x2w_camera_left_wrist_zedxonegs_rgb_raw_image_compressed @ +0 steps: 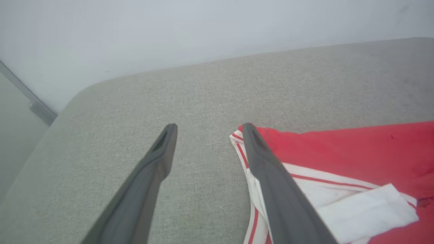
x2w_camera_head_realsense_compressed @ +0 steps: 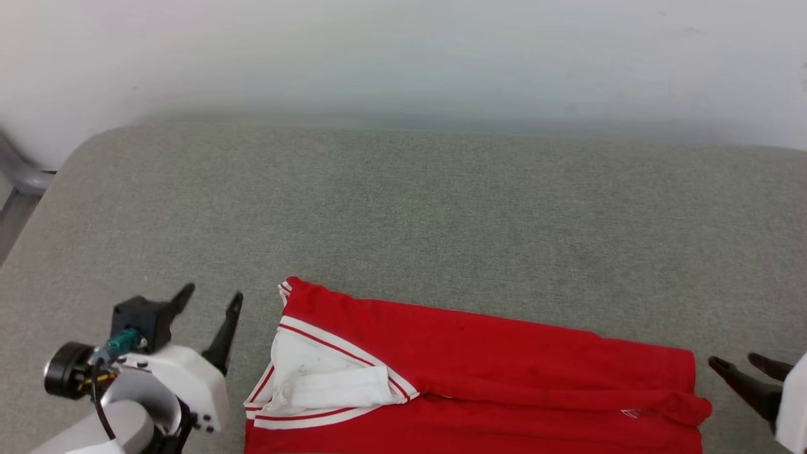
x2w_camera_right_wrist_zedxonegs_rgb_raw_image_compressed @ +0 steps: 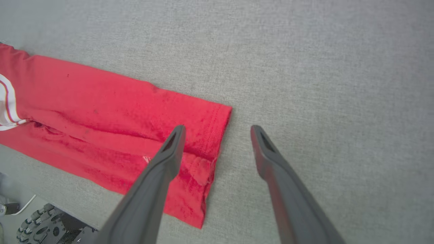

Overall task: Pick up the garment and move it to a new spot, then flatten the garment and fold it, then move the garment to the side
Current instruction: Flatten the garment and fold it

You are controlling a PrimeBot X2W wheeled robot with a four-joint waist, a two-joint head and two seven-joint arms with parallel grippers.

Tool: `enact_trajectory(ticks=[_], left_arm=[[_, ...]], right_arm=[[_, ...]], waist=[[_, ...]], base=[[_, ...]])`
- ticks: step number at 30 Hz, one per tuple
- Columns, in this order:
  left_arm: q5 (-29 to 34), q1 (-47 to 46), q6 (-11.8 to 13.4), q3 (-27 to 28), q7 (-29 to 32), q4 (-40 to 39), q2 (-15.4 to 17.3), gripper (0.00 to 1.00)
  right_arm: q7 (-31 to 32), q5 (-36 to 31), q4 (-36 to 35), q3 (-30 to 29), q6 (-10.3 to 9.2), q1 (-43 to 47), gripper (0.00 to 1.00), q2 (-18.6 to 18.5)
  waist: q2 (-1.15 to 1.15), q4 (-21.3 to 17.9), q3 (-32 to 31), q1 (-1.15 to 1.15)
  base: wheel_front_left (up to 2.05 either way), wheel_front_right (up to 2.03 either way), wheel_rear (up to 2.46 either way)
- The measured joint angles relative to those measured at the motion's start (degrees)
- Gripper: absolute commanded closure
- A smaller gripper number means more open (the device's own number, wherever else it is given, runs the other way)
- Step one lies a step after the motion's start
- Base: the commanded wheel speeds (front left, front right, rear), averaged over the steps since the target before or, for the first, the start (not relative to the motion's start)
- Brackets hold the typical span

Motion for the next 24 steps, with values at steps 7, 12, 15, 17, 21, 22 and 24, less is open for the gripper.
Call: enact_trajectory(ticks=[7, 12, 15, 17, 21, 22, 24], left_arm=[[11.63, 7.53, 6.13, 15.94, -0.09, -6.77, -3.83, 0.0], [23.14, 16.63, 7.51, 29.0, -0.09, -10.32, -10.1, 0.0], [26.89, 19.78, 6.57, 33.25, -0.09, -10.99, -13.54, 0.0], [29.06, 21.73, 5.37, 36.02, -0.09, -11.15, -15.88, 0.0], [33.74, 24.38, 2.5, 41.08, -0.1, -11.57, -20.79, 0.0], [35.05, 25.08, 1.65, 42.11, -0.1, -11.67, -22.01, 0.0], [38.6, 26.76, -0.94, 45.2, -0.1, -11.6, -25.82, 0.0]], right_arm=[[8.73, 0.88, 4.31, -2.35, 0.0, -0.2, 0.0, -1.48], [12.2, 1.72, 7.55, -3.3, 0.0, -0.79, 0.0, 1.37], [12.41, 1.91, 8.34, -2.85, 0.0, -0.8, 0.0, 2.59], [12.61, 2.02, 8.68, -2.16, 0.0, -0.79, 0.0, 3.12], [11.69, 2.43, 9.8, -1.12, 0.0, -1.05, 0.0, 4.15], [11.2, 2.47, 10.27, -0.8, 0.0, -1.29, 0.0, 4.38], [9.88, 2.77, 11.7, 0.31, -0.01, -1.67, 0.0, 5.0]], waist=[[0.0, 1.86, 0.62, 0.0], [0.0, 4.1, 1.85, 0.0], [0.0, 4.88, 2.56, 0.0], [0.0, 5.27, 3.03, 0.0], [0.0, 5.93, 3.89, 0.0], [0.0, 6.06, 4.12, 0.0], [0.0, 6.4, 4.66, 0.0]], base=[[0.0, 0.0, 0.0], [0.0, 0.0, 0.0], [0.0, 0.0, 0.0], [0.0, 0.0, 0.0], [0.0, 0.0, 0.0], [0.0, 0.0, 0.0], [0.0, 0.0, 0.0]])
